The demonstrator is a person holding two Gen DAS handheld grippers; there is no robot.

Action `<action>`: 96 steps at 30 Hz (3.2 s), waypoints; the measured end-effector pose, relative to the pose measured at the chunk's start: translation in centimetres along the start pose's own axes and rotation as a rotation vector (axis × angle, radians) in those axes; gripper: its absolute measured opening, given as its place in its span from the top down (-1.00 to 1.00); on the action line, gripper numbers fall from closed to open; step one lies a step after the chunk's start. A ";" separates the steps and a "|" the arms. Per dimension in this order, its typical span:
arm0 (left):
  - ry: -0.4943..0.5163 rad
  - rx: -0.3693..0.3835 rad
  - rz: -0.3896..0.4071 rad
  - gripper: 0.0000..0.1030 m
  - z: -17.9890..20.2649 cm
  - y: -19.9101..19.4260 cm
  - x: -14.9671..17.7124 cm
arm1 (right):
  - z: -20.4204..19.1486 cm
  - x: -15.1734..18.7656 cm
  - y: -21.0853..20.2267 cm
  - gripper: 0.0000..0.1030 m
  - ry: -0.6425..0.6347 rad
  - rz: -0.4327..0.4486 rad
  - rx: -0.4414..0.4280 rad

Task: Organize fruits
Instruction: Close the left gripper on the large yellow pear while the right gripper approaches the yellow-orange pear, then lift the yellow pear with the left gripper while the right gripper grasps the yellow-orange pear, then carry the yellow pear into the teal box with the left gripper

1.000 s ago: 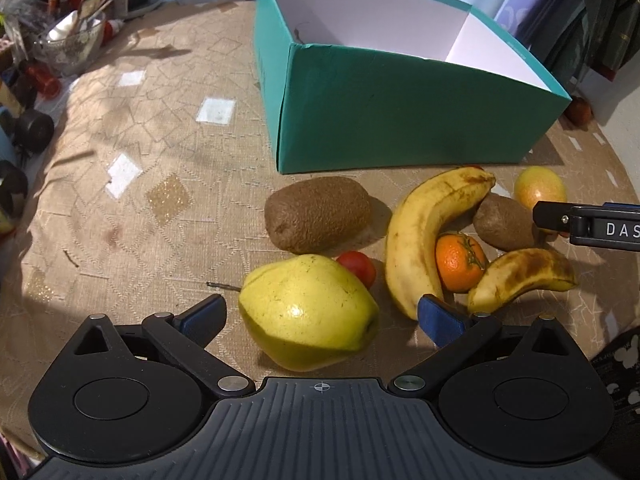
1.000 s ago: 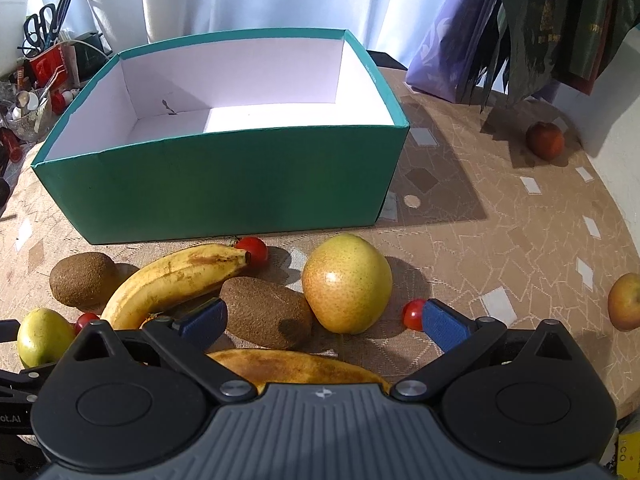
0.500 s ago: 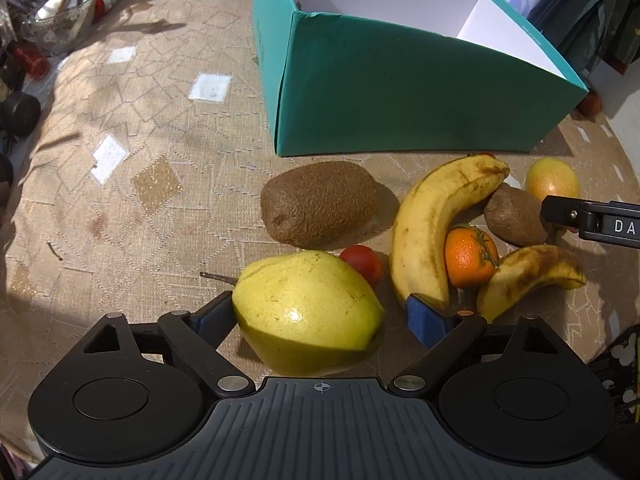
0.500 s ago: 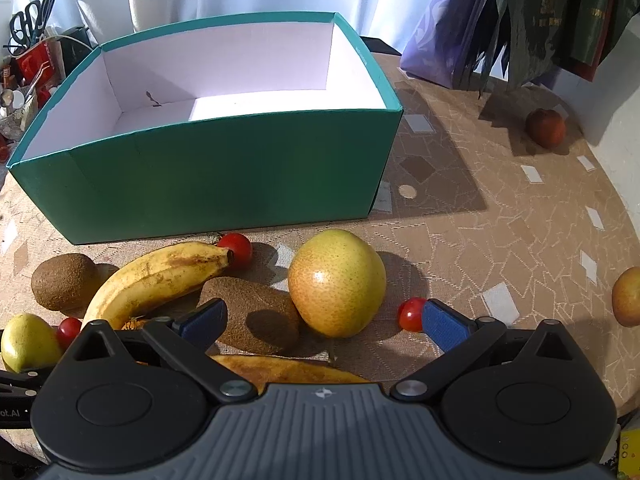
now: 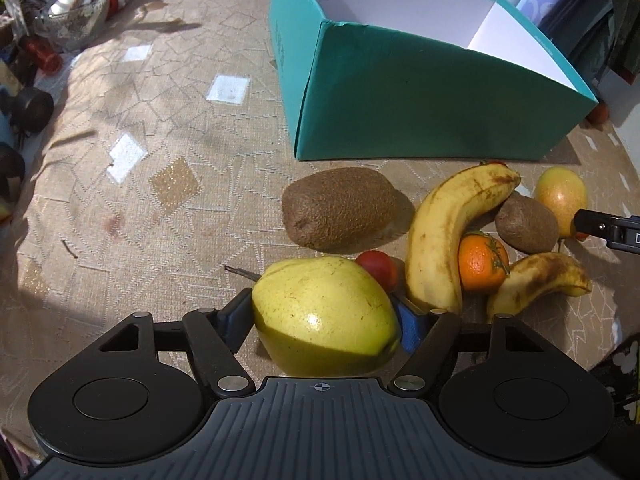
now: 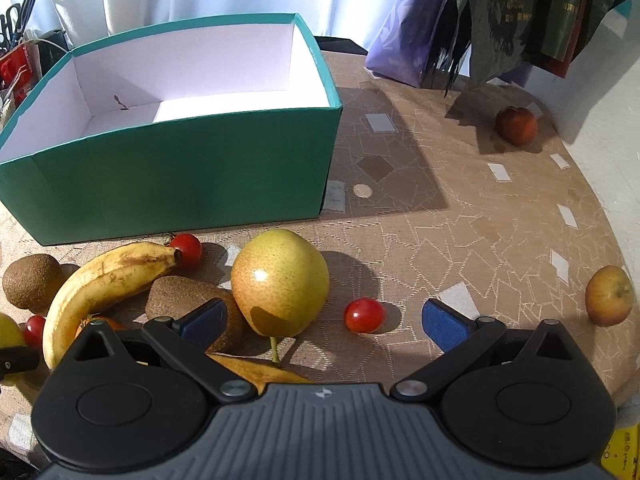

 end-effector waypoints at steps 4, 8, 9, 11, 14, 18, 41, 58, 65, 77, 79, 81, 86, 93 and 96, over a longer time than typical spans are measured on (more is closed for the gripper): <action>0.030 0.021 0.040 -0.47 0.5 -1.5 0.2 | 1.3 0.1 0.2 -0.81 0.016 0.003 -0.028; 0.043 0.047 0.073 -0.47 0.9 -2.7 0.1 | 1.7 -0.8 0.4 -0.60 0.068 -0.014 -0.125; 0.048 0.053 0.083 -0.47 1.1 -3.0 0.1 | 1.6 -1.2 0.5 -0.60 0.082 -0.017 -0.158; 0.056 0.061 0.100 -0.47 1.3 -3.5 0.1 | 1.4 -1.8 0.6 -0.57 0.114 -0.020 -0.194; 0.067 0.065 0.119 -0.47 1.5 -4.0 0.0 | 0.2 -2.7 1.2 -0.44 0.097 -0.031 -0.184; 0.082 0.065 0.135 -0.47 1.5 -4.4 -0.2 | -1.0 -3.2 2.9 -0.24 0.080 -0.077 -0.161; 0.216 0.015 0.247 -0.48 4.1 -8.2 -2.3 | -1.0 -2.4 1.5 -0.24 0.111 0.008 -0.157; 0.131 -0.152 0.401 -0.48 11.0 -7.7 -13.4 | 0.8 -1.2 -3.7 -0.25 0.162 0.148 -0.191; 0.056 -0.189 0.326 -0.48 10.5 -3.9 -16.6 | 2.2 -0.8 -4.4 -0.25 0.195 0.168 -0.172; -0.022 -0.214 0.138 -0.47 8.7 2.0 -18.2 | 3.4 -1.1 -4.5 -0.25 0.223 0.184 -0.175; -0.025 -0.209 0.123 -0.47 8.8 2.5 -18.2 | 3.4 -1.2 -4.5 -0.25 0.220 0.188 -0.175; -0.016 -0.205 0.120 -0.47 8.9 2.6 -18.2 | 3.3 -1.4 -4.6 -0.25 0.220 0.192 -0.176; -0.020 -0.198 0.096 -0.48 8.9 2.9 -18.2 | 3.3 -1.7 -4.8 -0.25 0.218 0.205 -0.180; -0.028 -0.190 0.075 -0.48 8.8 3.0 -18.1 | 3.3 -1.9 -4.8 -0.25 0.214 0.209 -0.180; -0.043 -0.177 0.046 -0.48 8.5 3.5 -18.0 | 3.3 -2.2 -4.8 -0.25 0.209 0.213 -0.180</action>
Point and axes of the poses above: each gripper's, at about its wrist camera, not at the fingertips, and y roughly the way its jaws point, z to its right, x to its underside, the point moved 1 cm from there along y, roughly the way its jaws point, and after that the axes turned 12 degrees about -z, right-handed, at the moved point
